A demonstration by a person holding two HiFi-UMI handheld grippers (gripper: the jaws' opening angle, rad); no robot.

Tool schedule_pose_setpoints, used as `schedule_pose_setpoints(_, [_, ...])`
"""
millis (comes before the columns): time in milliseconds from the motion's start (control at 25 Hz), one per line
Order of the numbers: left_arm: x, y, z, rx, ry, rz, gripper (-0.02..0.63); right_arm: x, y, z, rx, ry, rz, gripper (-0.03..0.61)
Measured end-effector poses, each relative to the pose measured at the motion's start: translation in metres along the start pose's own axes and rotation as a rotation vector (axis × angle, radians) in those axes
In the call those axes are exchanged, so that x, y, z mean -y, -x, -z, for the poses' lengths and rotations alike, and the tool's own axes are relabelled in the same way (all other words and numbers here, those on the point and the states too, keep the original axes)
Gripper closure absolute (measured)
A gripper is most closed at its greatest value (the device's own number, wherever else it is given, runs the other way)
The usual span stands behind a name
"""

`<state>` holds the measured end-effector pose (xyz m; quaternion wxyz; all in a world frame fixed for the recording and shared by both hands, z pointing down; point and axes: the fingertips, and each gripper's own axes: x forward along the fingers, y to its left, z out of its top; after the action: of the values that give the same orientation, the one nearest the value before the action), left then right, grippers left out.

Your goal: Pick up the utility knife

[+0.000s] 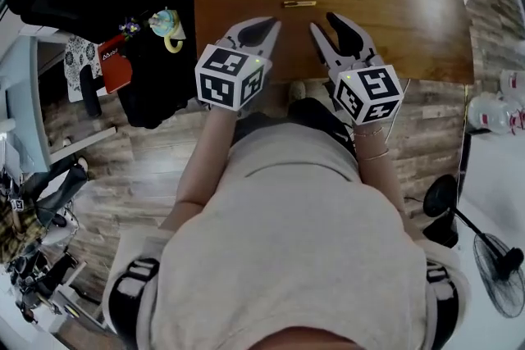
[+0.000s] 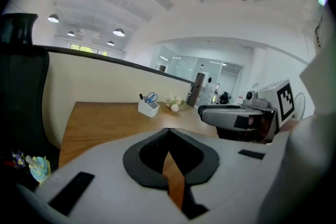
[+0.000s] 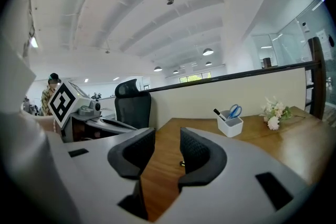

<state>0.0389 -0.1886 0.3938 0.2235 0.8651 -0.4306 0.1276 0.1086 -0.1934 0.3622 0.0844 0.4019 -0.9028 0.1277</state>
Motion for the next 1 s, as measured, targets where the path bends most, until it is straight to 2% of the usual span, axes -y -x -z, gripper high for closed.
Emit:
schedule_pose_setpoints(320, [-0.025, -0.008, -0.004, 0.042, 0.086, -0.168, 0.601, 0.025, -0.020, -0.003, -0.033, 0.047, -0.141, 0.436])
schedule_pose_setpoints(520, [-0.031, -0.009, 0.004, 0.037, 0.118, -0.236, 0.601, 0.032, -0.028, 0.004, -0.051, 0.046, -0.206, 0.436])
schedule_pose_setpoints(800, [-0.030, -0.015, 0.016, -0.005, 0.124, -0.246, 0.601, 0.038, -0.035, 0.015, -0.091, 0.035, -0.236, 0.436])
schedule_pose_setpoints(1000, [-0.030, -0.020, 0.022, -0.033, 0.128, -0.226, 0.601, 0.044, -0.042, 0.013, -0.089, 0.032, -0.221, 0.436])
